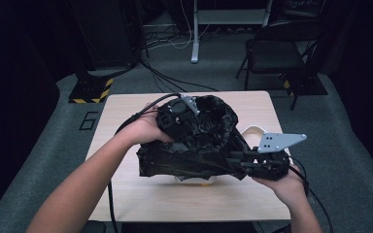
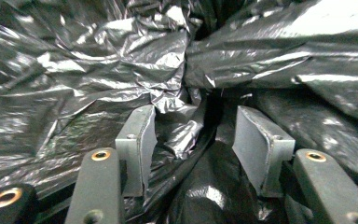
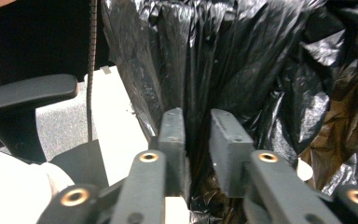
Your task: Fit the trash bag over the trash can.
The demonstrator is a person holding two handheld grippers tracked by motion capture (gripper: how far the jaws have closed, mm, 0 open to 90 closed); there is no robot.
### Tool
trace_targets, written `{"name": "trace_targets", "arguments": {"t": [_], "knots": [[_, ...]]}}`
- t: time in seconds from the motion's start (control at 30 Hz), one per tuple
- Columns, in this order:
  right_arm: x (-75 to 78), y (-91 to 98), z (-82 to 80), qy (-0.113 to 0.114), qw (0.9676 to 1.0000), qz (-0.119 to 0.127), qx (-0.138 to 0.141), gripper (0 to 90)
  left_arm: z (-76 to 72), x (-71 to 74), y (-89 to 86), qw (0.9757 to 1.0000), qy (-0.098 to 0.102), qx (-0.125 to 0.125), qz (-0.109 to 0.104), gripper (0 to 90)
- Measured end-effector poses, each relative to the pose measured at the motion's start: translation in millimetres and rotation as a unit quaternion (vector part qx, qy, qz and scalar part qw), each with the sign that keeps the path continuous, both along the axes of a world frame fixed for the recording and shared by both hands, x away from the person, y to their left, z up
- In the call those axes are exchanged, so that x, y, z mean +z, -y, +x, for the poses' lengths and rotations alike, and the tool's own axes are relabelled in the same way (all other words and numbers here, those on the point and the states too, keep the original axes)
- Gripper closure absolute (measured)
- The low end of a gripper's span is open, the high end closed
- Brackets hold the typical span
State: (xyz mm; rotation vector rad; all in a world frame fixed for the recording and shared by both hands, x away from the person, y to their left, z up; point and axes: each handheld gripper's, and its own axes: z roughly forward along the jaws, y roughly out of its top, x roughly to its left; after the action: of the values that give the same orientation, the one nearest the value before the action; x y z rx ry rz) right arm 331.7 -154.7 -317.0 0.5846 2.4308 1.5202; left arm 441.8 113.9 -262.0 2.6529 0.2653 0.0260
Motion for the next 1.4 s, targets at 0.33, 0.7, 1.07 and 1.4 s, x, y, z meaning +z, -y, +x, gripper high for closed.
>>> {"name": "trace_targets", "arguments": {"t": [0.33,0.7,1.07,1.4], "knots": [[-5.7,1.8,1.8,-0.009,0.9998,-0.012,0.015,89.9,0.5,-9.0,0.3,0.9999,-0.007,0.007,0.008,45.9],[-5.4,5.5,-0.6,-0.015,0.9994,-0.024,0.019,90.0,-1.0,9.0,-6.9,0.9994,-0.001,0.010,-0.034,42.8],[-4.2,8.9,-1.3,-0.010,0.9996,-0.020,0.019,89.1,-3.5,50.5,-2.9,0.9932,0.036,0.028,-0.108,45.2],[3.5,12.9,-7.1,-0.002,0.9999,0.005,0.010,68.7,0.6,48.8,28.3,0.9889,0.025,0.017,-0.146,41.5]]}}
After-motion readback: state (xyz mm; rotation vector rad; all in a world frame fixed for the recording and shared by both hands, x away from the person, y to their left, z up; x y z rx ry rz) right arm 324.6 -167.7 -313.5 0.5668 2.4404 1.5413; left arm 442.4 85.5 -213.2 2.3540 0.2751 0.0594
